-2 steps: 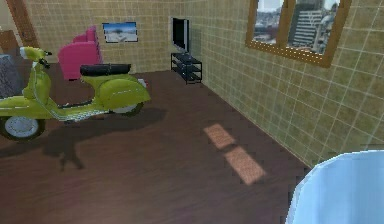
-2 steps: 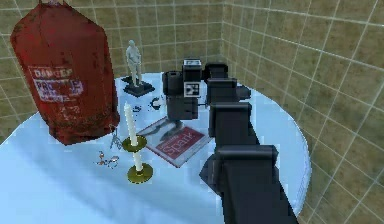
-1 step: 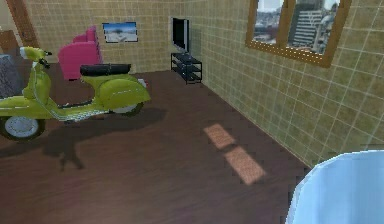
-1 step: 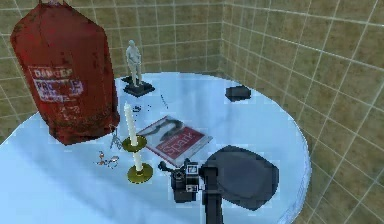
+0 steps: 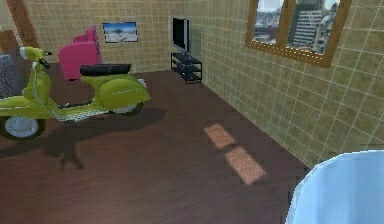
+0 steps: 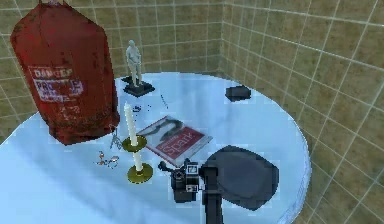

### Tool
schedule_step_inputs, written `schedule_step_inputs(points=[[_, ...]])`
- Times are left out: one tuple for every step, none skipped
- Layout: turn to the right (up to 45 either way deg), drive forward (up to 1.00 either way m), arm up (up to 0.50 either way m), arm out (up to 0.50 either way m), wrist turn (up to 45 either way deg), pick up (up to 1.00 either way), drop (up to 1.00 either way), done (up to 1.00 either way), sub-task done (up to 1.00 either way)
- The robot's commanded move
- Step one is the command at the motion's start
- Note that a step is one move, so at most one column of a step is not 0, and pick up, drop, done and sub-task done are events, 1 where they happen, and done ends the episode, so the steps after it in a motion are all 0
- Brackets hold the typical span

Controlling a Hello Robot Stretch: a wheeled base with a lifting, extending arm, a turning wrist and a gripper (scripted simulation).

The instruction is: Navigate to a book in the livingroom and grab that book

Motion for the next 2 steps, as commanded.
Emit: schedule_step_inputs(points=[[0.0, 0.0, 0.1, 0.0, 0.0, 0.0, 0.0, 0.0, 0.0], [0.0, 0.0, 0.0, 0.0, 0.0, 0.0, 0.0, 1.0, 0.0]])
